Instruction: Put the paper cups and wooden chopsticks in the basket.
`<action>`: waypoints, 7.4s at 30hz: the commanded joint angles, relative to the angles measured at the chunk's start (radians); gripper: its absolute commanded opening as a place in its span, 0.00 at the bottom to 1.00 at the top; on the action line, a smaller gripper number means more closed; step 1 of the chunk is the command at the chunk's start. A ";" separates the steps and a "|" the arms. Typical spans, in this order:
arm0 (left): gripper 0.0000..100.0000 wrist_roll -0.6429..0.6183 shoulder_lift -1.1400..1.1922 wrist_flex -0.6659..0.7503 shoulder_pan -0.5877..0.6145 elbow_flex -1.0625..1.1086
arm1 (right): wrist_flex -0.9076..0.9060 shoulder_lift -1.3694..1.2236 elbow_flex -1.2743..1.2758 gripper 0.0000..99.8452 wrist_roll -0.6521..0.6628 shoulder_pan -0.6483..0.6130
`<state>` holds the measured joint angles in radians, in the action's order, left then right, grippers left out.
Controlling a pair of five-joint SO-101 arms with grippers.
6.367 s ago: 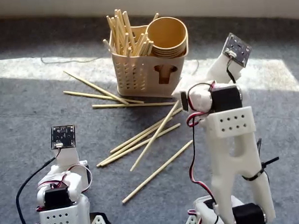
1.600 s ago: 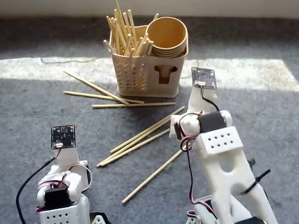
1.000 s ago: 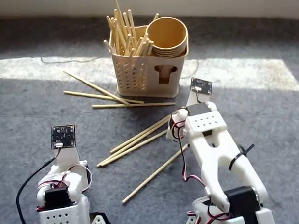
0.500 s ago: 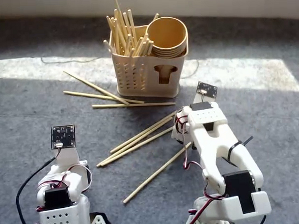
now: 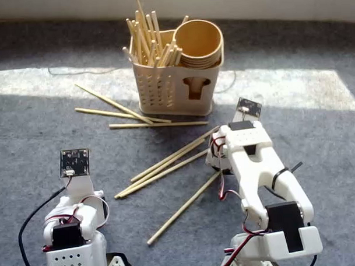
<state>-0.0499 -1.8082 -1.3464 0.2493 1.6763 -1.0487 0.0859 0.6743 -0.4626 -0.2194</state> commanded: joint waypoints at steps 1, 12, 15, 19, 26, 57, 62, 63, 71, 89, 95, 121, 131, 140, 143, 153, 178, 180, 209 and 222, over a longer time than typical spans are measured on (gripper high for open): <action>0.01 0.005 -0.008 -0.003 0.005 0.019 | 0.012 0.005 -0.019 0.04 -0.005 0.010; 0.01 0.005 -0.008 -0.003 0.005 0.019 | 0.019 0.005 0.035 0.04 -0.003 -0.007; 0.01 0.005 -0.008 -0.003 0.005 0.019 | 0.019 0.005 0.035 0.04 -0.003 -0.007; 0.01 0.005 -0.008 -0.003 0.005 0.019 | 0.027 0.005 0.035 0.04 -0.008 -0.007; 0.01 0.005 -0.008 -0.003 0.005 0.019 | 0.054 0.005 0.036 0.04 -0.009 -0.008; 0.01 0.005 -0.008 -0.003 0.005 0.019 | -0.073 0.071 0.059 0.00 -0.003 -0.008; 0.01 0.005 -0.008 -0.003 0.005 0.019 | -0.125 0.249 0.061 0.00 -0.003 -0.008; 0.01 0.005 -0.008 -0.003 0.005 0.019 | -0.133 0.285 0.062 0.00 -0.003 -0.008; 0.01 0.005 -0.008 -0.003 0.005 0.019 | -0.191 0.536 0.059 0.00 -0.002 -0.010; 0.01 0.005 -0.008 -0.003 0.005 0.019 | -0.183 1.046 0.058 0.00 0.109 -0.213; 0.01 0.005 -0.008 -0.003 0.005 0.019 | -0.082 1.144 0.059 0.00 0.216 -0.214; 0.01 0.005 -0.008 -0.003 0.005 0.019 | 0.433 1.202 0.058 0.00 0.408 -0.216; 0.01 0.005 -0.008 -0.003 0.005 0.019 | 0.760 1.201 0.064 0.00 0.420 -0.216; 0.01 0.005 -0.008 -0.003 0.005 0.019 | 1.046 1.052 0.058 0.00 0.479 -0.211; 0.01 0.005 -0.008 -0.003 0.005 0.019 | 1.178 0.978 0.058 0.00 0.572 -0.214; 0.01 0.005 -0.008 -0.003 0.005 0.019 | 1.426 0.786 0.058 0.00 0.615 -0.216; 0.01 0.005 -0.008 -0.003 0.005 0.019 | 1.422 0.357 0.068 0.00 0.617 -0.282; 0.01 0.005 -0.008 -0.003 0.005 0.019 | 1.422 0.312 0.068 0.00 0.617 -0.282; 0.01 0.005 -0.008 -0.003 0.005 0.019 | 1.422 0.311 0.139 0.16 0.612 -0.282; 0.01 0.005 -0.008 -0.003 0.005 0.019 | 1.202 0.745 0.216 0.16 0.609 -0.283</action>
<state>-0.0499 -1.8082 -1.3464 0.2493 1.6763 0.2585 0.7104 0.8938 0.1450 -0.4956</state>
